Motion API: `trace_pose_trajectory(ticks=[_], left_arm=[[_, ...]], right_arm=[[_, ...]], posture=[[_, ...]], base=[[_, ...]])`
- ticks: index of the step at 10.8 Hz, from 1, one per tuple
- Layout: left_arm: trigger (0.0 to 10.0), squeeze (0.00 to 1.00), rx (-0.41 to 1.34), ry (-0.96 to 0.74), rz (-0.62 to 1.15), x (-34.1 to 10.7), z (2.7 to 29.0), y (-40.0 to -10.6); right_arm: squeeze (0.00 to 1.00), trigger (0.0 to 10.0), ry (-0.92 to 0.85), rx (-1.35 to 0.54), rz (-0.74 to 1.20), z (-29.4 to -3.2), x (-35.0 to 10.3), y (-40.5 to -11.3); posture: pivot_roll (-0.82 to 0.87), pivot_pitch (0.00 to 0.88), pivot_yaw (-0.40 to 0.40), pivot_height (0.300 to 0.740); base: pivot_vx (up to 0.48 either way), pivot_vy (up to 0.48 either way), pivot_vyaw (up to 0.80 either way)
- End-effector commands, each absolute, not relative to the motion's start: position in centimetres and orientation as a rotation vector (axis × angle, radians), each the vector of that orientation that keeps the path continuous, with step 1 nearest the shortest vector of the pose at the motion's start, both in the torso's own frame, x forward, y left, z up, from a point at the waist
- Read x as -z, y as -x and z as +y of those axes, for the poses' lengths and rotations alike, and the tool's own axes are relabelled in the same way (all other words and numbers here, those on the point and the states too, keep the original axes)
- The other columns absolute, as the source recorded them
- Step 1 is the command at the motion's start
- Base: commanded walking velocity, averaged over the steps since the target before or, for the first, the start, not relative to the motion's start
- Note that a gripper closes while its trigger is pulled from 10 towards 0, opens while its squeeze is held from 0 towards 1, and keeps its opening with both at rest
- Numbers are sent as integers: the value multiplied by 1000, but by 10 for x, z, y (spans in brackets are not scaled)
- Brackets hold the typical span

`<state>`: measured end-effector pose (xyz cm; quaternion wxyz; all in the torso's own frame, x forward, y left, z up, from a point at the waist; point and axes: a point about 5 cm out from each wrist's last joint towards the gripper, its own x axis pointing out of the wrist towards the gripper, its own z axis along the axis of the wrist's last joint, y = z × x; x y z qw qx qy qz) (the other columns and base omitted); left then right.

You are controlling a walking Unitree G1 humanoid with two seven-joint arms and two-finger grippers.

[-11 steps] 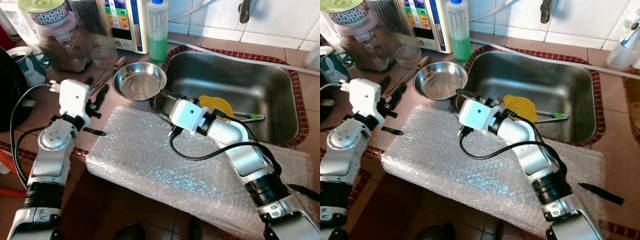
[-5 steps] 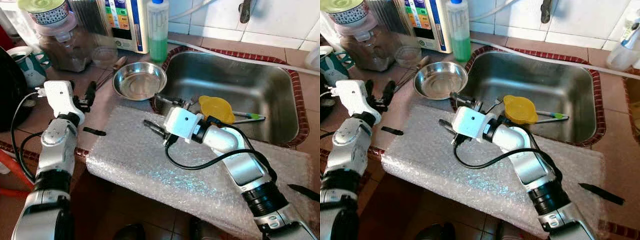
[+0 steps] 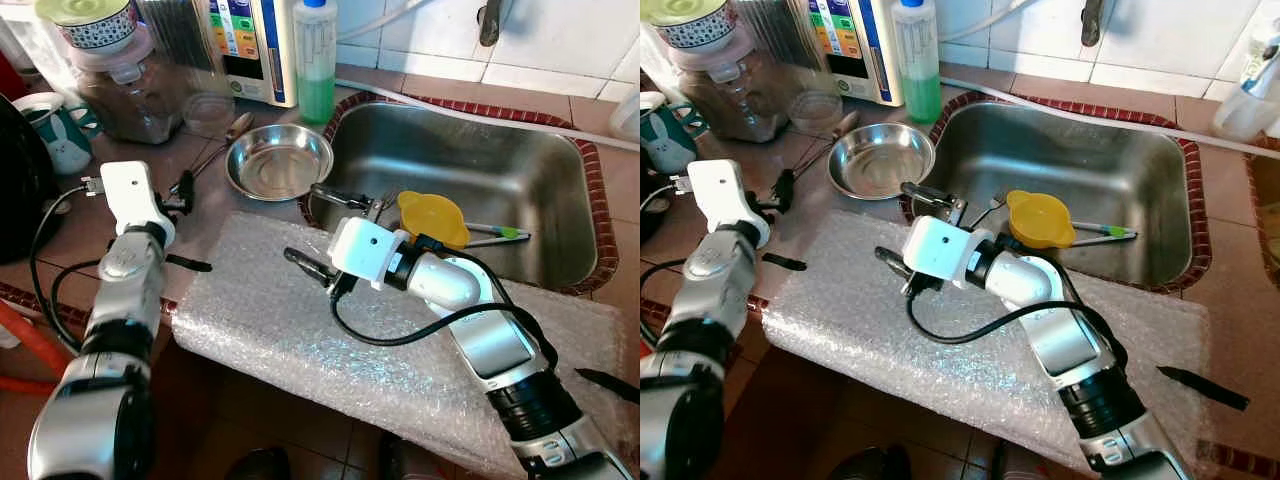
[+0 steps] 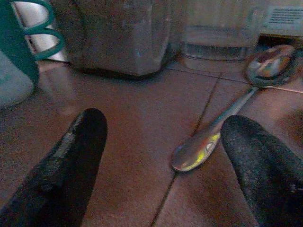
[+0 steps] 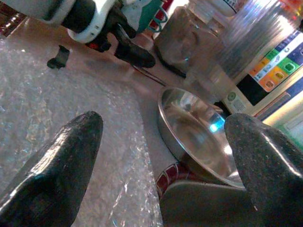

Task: Kitchen organization

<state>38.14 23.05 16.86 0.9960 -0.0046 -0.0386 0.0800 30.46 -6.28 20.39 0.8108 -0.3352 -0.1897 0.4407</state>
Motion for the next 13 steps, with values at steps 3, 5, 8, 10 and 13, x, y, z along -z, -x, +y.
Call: trace_pose_trajectory(ticks=[3, 5, 8, 10, 13], left_arm=[[10000, 1000, -239, 74, -83, -175, 224, -389], [10000, 1000, -263, 98, -54, -176, 218, -394], [10000, 0, -309, 89, -13, -174, 215, -397], [10000, 0, -332, 30, 40, -166, 217, -395], [10000, 0, -373, -87, 83, -157, 229, -389]], right_arm=[[1000, 10000, 734, -975, -410, -59, -204, -297], [1000, 10000, 737, -977, -405, -59, -204, -296], [1000, 10000, 712, -1007, -400, -55, -204, -291], [1000, 10000, 698, -1010, -396, -55, -205, -290], [1000, 10000, 705, -1009, -387, -56, -203, -290]], posture=[[-132, 227, 76, 740], [-135, 227, 77, 740], [-140, 226, 80, 740], [-143, 225, 83, 740], [-135, 224, 86, 740]], base=[[0, 0, 0], [0, 0, 0], [0, 0, 0], [0, 0, 0], [0, 0, 0]])
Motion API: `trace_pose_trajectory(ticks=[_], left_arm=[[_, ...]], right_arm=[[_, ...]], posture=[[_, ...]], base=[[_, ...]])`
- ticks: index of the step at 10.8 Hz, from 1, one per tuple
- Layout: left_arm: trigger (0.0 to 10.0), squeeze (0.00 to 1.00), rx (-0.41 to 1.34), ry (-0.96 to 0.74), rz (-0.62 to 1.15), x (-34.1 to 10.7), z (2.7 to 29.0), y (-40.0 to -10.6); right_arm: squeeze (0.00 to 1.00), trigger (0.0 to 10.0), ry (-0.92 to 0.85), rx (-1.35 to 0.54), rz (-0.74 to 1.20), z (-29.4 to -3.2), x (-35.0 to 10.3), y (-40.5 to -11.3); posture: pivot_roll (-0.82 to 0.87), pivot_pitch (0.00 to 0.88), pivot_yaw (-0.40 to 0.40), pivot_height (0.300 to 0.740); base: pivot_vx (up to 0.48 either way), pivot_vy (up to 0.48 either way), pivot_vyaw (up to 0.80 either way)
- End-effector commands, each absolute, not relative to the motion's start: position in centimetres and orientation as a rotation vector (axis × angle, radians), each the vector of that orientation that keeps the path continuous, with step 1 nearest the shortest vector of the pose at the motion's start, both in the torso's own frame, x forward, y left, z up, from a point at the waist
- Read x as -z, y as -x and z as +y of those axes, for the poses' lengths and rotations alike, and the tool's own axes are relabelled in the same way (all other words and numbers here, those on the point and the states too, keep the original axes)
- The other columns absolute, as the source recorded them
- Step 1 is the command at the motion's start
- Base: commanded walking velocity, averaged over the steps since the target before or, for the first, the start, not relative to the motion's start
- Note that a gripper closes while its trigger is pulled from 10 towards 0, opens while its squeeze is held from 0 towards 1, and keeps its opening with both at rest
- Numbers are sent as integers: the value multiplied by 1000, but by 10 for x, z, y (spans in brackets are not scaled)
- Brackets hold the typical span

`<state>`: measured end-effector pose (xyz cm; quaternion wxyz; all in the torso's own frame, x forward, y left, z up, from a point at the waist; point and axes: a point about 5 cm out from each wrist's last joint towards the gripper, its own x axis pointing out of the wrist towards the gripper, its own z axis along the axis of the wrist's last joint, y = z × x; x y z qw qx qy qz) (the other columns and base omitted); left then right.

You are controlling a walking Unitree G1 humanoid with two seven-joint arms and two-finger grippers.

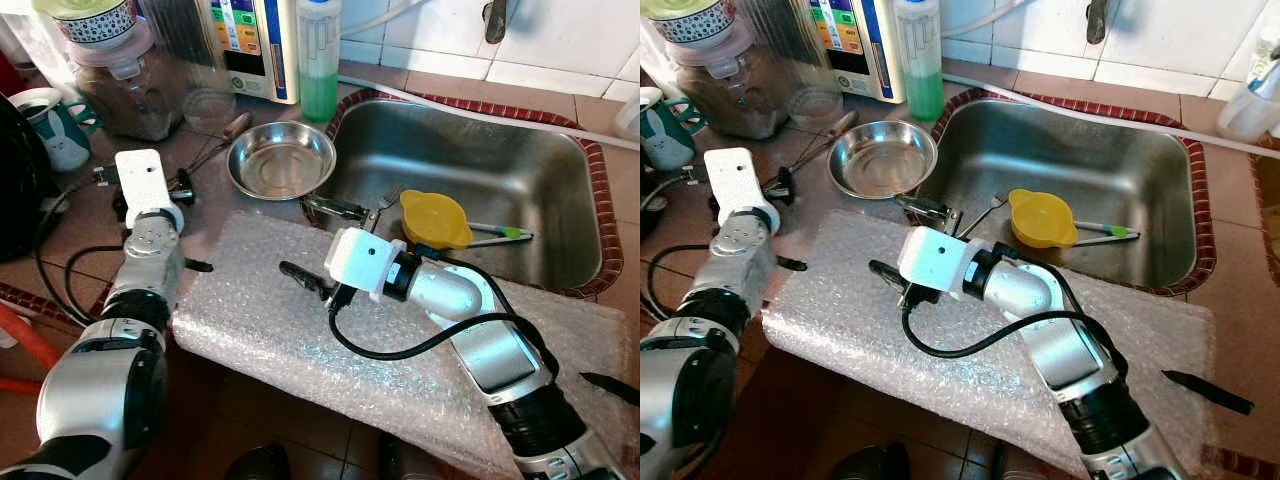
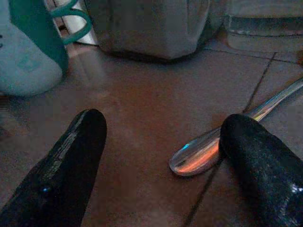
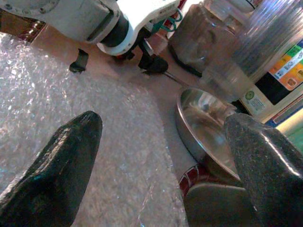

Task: Kitchen organization

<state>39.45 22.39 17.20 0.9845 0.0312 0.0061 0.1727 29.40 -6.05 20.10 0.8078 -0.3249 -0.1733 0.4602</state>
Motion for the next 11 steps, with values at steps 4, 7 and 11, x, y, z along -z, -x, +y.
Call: trace_pose_trajectory(ticks=[4, 7, 11], left_arm=[[10000, 0, -432, -92, 73, -146, 254, -374], [10000, 0, -419, -84, 16, -155, 250, -375], [10000, 0, -322, -40, -97, -185, 216, -392]], right_arm=[[1000, 10000, 709, -1003, -388, -56, -204, -294], [1000, 10000, 712, -1000, -391, -56, -203, -296], [1000, 10000, 715, -989, -394, -56, -204, -297]], posture=[[-109, 223, 88, 740], [-96, 222, 86, 740], [-107, 221, 90, 740]], base=[[0, 0, 0], [0, 0, 0], [0, 0, 0]])
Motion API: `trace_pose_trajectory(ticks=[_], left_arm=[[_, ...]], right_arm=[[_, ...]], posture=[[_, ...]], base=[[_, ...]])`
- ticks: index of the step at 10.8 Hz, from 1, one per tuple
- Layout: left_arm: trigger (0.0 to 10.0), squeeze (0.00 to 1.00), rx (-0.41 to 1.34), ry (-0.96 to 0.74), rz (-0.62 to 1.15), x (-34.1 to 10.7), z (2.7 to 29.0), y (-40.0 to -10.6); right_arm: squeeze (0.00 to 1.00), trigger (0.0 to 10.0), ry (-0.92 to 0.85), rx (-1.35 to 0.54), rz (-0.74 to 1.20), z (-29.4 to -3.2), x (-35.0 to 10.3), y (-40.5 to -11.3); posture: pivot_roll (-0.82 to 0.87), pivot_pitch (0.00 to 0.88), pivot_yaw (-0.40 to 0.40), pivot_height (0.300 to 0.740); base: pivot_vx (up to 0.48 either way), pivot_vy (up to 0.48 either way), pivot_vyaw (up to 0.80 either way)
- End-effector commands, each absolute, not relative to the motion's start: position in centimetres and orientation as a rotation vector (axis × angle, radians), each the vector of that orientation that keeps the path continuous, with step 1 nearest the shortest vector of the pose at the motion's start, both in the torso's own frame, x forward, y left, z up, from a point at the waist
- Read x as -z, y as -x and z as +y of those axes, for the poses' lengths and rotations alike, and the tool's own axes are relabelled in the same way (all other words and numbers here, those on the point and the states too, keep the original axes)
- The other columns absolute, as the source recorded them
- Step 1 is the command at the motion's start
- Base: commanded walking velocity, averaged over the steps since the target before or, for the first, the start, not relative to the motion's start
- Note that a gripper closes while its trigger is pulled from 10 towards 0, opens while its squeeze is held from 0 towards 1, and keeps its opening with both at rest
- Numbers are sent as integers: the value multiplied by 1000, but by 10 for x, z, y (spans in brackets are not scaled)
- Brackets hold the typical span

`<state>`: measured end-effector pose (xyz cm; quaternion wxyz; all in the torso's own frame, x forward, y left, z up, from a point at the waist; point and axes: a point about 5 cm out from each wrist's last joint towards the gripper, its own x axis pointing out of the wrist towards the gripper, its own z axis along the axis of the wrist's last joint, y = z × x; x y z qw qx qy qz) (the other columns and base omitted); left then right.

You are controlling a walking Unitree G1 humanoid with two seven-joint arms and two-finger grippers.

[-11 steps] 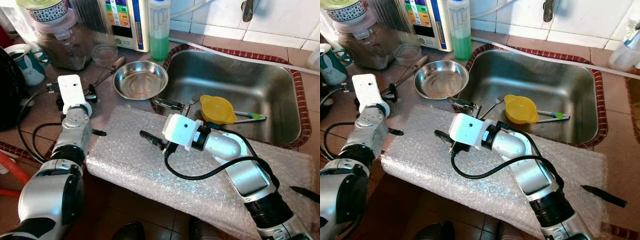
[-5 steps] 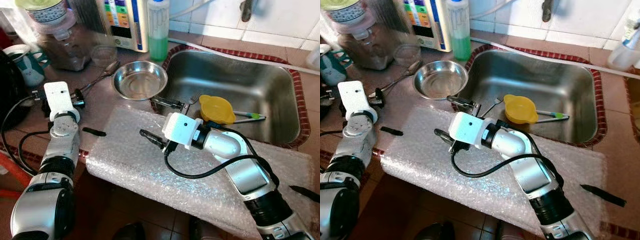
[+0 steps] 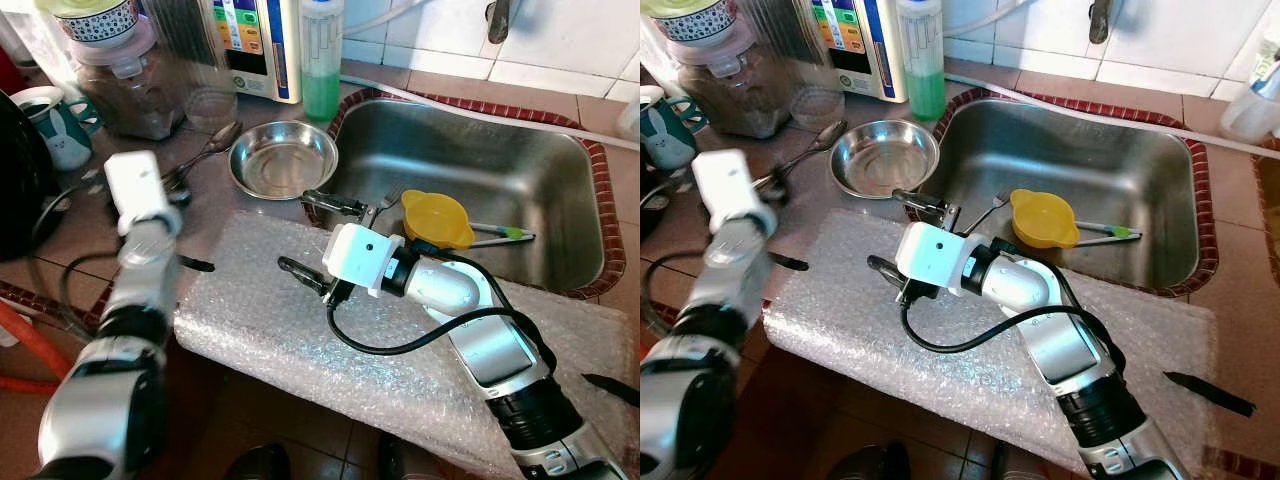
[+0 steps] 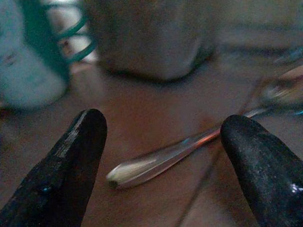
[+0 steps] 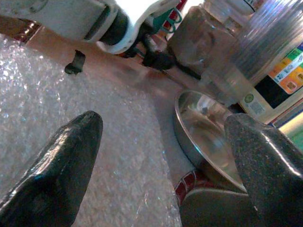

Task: Kitchen organization

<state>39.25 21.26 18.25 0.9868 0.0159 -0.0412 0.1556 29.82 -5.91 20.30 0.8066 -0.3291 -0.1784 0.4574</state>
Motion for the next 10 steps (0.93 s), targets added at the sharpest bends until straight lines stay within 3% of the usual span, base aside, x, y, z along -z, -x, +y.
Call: trace_pose_trajectory(ticks=[1, 7, 10], left_arm=[[10000, 0, -299, -24, -111, -190, 210, -395], [10000, 0, -282, 22, -137, -201, 202, -401], [10000, 0, -207, 14, -338, -220, 209, -372]], right_arm=[[1000, 10000, 715, -988, -394, -56, -203, -297], [1000, 10000, 680, -967, -390, -57, -203, -294], [1000, 10000, 604, -803, -463, -66, -220, -303]], posture=[[-113, 221, 92, 740], [-127, 230, 91, 740], [-114, 221, 88, 740]], base=[[0, 0, 0], [0, 0, 0], [0, 0, 0]])
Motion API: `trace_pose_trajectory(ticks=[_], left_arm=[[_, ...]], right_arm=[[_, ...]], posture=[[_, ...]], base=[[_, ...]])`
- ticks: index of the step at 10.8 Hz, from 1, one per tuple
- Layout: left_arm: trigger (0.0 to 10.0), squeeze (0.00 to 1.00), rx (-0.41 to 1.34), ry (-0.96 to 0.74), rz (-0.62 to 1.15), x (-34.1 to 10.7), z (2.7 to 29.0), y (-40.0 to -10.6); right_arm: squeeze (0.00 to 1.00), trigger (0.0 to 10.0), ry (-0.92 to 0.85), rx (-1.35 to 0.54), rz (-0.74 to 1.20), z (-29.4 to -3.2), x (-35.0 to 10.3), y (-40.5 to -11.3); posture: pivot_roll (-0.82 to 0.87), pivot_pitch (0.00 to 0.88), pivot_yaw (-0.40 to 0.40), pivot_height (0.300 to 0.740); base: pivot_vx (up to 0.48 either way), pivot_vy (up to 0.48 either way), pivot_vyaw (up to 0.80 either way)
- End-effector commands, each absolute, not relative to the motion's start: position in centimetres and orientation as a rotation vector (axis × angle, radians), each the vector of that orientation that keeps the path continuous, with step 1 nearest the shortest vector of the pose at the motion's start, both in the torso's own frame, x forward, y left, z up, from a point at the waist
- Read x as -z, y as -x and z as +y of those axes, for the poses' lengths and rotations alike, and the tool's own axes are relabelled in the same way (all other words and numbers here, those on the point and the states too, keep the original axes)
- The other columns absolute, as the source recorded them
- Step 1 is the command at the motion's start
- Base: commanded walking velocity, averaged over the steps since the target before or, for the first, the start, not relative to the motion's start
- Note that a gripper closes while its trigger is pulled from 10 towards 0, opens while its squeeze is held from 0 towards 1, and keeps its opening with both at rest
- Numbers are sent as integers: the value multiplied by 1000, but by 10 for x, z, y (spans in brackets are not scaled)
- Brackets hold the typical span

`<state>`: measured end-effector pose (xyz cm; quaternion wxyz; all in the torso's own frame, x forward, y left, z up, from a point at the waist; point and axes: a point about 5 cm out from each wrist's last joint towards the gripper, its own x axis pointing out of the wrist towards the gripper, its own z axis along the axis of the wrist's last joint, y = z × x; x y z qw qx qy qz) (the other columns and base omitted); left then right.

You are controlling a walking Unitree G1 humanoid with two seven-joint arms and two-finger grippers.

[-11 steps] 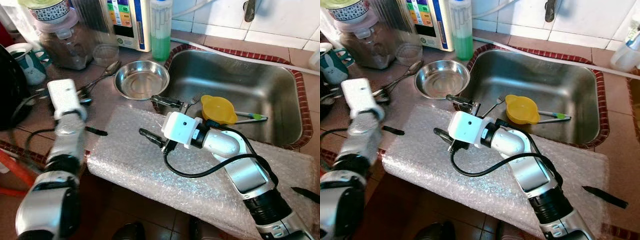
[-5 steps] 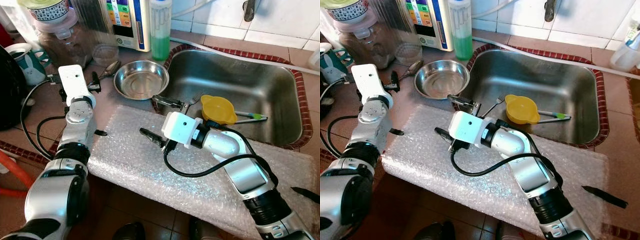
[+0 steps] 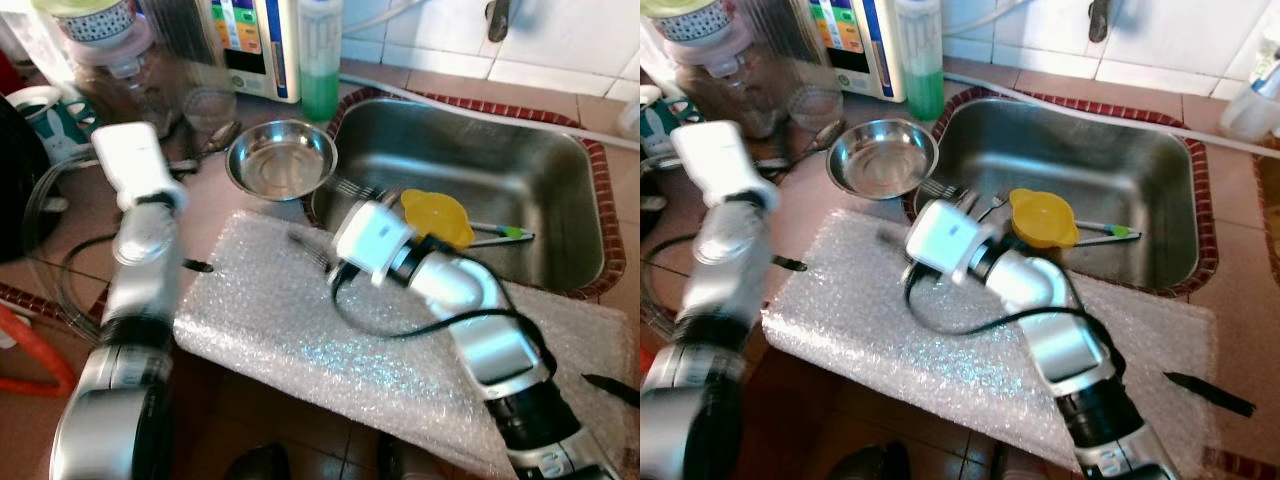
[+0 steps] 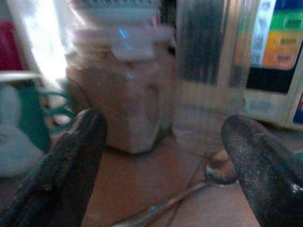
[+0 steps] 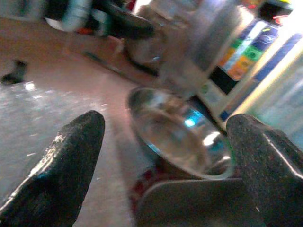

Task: Kitchen organization

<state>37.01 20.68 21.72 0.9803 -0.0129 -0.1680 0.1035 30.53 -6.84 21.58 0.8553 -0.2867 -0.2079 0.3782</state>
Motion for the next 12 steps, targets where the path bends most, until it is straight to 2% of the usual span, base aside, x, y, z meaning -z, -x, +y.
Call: trace_pose_trajectory(ticks=[1, 2, 3, 4, 5, 6, 9, 12], left_arm=[[10000, 0, -196, 10, -360, -224, 210, -363], [10000, 0, -152, -9, -389, -227, 204, -342], [10000, 0, -134, -3, -394, -227, 201, -335], [10000, 0, -54, -26, -407, -224, 188, -312], [10000, 0, -21, -28, -398, -219, 183, -304], [10000, 0, -20, -9, -361, -211, 183, -297], [10000, 0, -77, -8, -327, -211, 195, -295], [10000, 0, -63, -8, -336, -215, 188, -294]], right_arm=[[1000, 10000, 599, -781, -474, -67, -223, -305], [1000, 10000, 594, -746, -489, -69, -226, -308], [1000, 10000, 588, -732, -493, -70, -228, -310], [1000, 10000, 539, -657, -502, -75, -234, -314], [1000, 10000, 515, -634, -492, -78, -235, -315], [765, 10000, 489, -611, -473, -81, -234, -316], [714, 10000, 478, -602, -472, -81, -234, -316], [706, 10000, 472, -606, -480, -78, -237, -316]], posture=[[-107, 217, 87, 740], [-91, 209, 82, 740], [-88, 208, 81, 740], [-80, 203, 78, 740], [-78, 201, 78, 740], [-80, 200, 76, 740], [-86, 193, 70, 740], [-89, 194, 67, 740]], base=[[0, 0, 0], [0, 0, 0], [0, 0, 0], [0, 0, 0], [0, 0, 0], [0, 0, -731], [0, 0, -735], [0, 0, -733]])
